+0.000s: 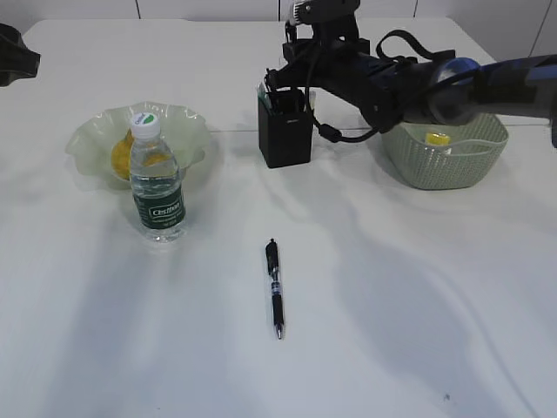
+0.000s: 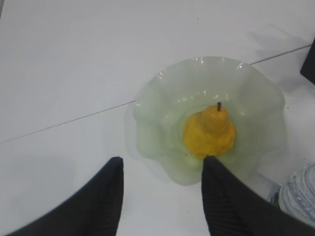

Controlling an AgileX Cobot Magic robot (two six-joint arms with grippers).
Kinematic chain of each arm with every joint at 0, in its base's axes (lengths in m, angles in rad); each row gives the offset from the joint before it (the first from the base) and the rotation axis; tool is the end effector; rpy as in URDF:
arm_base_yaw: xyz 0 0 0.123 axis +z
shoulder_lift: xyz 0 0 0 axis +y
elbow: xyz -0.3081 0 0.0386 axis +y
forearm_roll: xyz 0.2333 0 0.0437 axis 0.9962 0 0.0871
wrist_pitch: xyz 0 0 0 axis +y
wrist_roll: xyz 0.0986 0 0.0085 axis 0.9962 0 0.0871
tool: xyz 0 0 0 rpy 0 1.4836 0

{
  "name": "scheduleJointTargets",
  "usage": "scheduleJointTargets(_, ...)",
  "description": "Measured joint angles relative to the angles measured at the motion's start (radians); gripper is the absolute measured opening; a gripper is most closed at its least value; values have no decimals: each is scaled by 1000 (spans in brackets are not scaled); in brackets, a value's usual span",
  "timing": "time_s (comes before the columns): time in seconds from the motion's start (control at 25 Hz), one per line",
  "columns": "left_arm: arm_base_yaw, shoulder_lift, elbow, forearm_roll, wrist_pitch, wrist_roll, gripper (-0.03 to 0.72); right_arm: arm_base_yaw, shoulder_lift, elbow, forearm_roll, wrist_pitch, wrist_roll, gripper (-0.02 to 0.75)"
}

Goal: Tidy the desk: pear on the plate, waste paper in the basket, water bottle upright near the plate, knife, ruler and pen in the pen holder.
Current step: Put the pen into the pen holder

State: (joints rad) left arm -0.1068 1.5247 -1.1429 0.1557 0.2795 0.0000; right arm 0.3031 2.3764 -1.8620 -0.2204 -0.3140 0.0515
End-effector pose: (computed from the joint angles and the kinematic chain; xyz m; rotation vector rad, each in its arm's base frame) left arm 0.3388 -0.0320 0.3327 0.2492 2.1274 0.0709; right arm 0.5435 0.1770 0.2199 -0.4366 1.6363 0.1655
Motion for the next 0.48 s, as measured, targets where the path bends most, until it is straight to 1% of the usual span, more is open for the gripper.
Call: scheduleJointTargets(0.48,0,0,0,0,0,0,363,-2,12,-9,0,26,23,106)
